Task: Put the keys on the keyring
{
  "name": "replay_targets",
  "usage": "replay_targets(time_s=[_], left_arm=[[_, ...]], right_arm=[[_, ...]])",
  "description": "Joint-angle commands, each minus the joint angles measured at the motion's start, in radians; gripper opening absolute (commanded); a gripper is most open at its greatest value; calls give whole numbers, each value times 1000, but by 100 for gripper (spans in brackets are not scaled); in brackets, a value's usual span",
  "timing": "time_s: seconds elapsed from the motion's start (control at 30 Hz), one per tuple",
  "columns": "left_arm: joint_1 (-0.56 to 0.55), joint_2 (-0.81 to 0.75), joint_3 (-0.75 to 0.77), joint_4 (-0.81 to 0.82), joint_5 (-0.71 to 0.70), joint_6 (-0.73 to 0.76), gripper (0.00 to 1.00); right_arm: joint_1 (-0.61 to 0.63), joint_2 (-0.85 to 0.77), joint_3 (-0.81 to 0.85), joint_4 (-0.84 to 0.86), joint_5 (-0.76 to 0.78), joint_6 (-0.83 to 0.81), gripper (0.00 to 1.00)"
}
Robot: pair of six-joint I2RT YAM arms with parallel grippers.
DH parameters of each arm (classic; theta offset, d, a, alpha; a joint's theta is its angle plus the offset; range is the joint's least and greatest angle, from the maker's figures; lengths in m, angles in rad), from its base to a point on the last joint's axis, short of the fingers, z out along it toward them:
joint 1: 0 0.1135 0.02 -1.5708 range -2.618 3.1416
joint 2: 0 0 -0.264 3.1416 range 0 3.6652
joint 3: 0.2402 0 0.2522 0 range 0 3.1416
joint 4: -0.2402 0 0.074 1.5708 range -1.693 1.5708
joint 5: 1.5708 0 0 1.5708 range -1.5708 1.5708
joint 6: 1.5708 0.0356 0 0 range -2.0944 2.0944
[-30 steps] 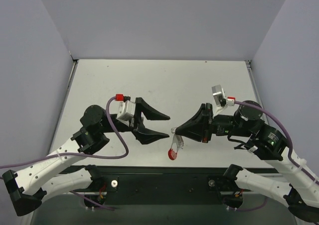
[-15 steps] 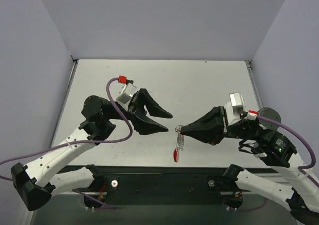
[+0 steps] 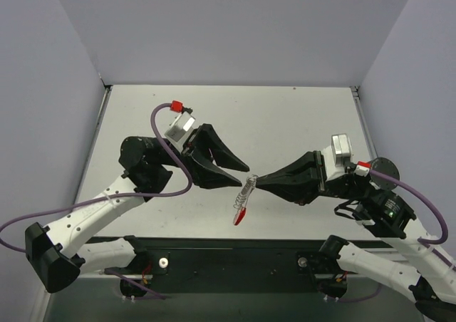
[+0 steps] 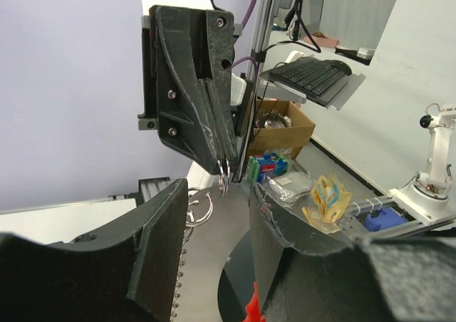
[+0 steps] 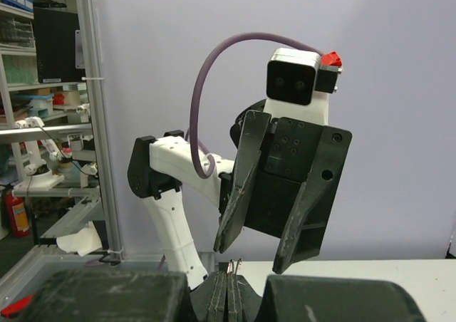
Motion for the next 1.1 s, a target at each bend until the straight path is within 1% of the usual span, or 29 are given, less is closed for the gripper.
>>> replay_targets(time_s=[0.0,0.1,0.27,0.4,0.63,0.87,1.0,1.07], left_arm=[[-2,8,58,45,-24,5,48],[-9,15,61,7,-26,34,48],[-19,20,66,-5,-30,53,47],[-31,20,77,-99,-45,109,46],[-40,22,80,-111,-65,131,45],[-48,31,86,-117,-81,135,41],[-54,40,94,-119,-82,137,33],[-55,41,98,-117,-85,137,33]], right_arm=[[2,-11,-16,183,31,2,0],[4,-17,-28,206,62,6,0],[2,-15,-36,229,82,17,0],[2,-23,-45,250,99,21,0],[4,-15,-42,255,94,29,0],[4,-15,-47,255,90,32,0],[2,-18,-50,257,90,34,0],[4,-17,-53,257,87,35,0]])
